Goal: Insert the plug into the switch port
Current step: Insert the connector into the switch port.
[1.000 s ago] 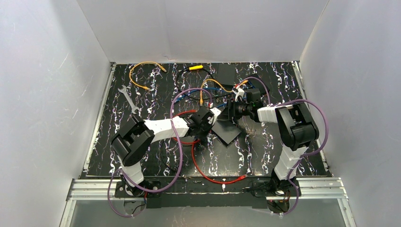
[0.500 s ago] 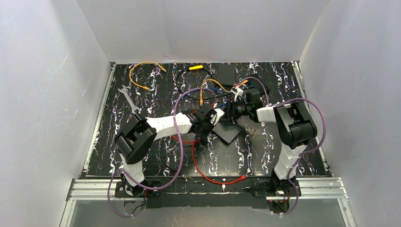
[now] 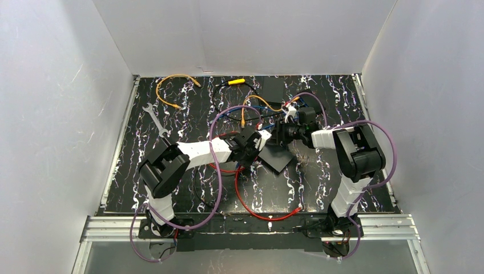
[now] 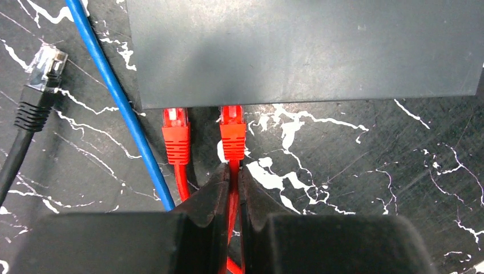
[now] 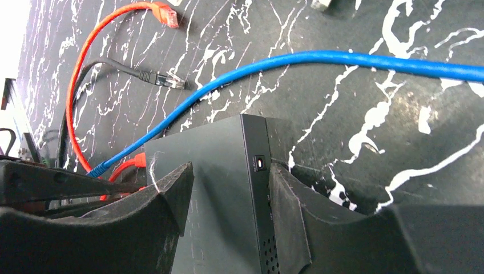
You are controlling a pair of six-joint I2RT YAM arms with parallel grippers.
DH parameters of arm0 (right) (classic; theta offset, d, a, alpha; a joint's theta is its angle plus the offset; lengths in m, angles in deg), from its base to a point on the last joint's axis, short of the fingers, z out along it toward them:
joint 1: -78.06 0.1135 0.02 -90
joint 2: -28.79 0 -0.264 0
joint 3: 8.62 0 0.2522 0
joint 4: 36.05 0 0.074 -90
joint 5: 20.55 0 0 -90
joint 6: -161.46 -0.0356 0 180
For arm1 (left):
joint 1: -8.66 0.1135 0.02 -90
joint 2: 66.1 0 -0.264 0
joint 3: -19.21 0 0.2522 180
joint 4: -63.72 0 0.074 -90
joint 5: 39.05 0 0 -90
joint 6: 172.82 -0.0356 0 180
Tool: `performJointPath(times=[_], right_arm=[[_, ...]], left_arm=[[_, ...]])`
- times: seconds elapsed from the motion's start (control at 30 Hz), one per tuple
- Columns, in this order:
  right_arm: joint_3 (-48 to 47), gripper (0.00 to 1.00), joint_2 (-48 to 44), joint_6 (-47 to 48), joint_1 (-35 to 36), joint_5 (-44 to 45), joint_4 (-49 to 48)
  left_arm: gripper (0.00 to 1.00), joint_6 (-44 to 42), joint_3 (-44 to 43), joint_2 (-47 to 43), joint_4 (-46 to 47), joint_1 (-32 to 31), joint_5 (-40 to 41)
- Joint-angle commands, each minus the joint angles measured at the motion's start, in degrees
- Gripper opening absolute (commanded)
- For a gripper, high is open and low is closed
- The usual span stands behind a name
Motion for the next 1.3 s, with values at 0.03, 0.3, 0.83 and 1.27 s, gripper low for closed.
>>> performJointPath(times=[0.03,0.3,0.83,1.27], right_arm=[[3.3,0.60,0.6,-2.0,0.4,-0.1,13.0],[2.4,0.64,2.0,-1.8,-0.5,2.4,13.0],[0.9,0.66,2.5,-1.2,-0.8,3.5,12.1],[0.5,0.66,3.5,-1.6,-0.8,1.3,10.3]], left_arm=[[0.00,2.2,1.6,-1.9,12.5,0.4,-0.8],[0.23,3.0,2.8,-6.4,6.1,0.4,2.6],[0.20,3.6,4.8,-6.2,1.7,1.9,4.1],[0.16,4.3,5.4,-4.3,2.6,2.0,2.2]])
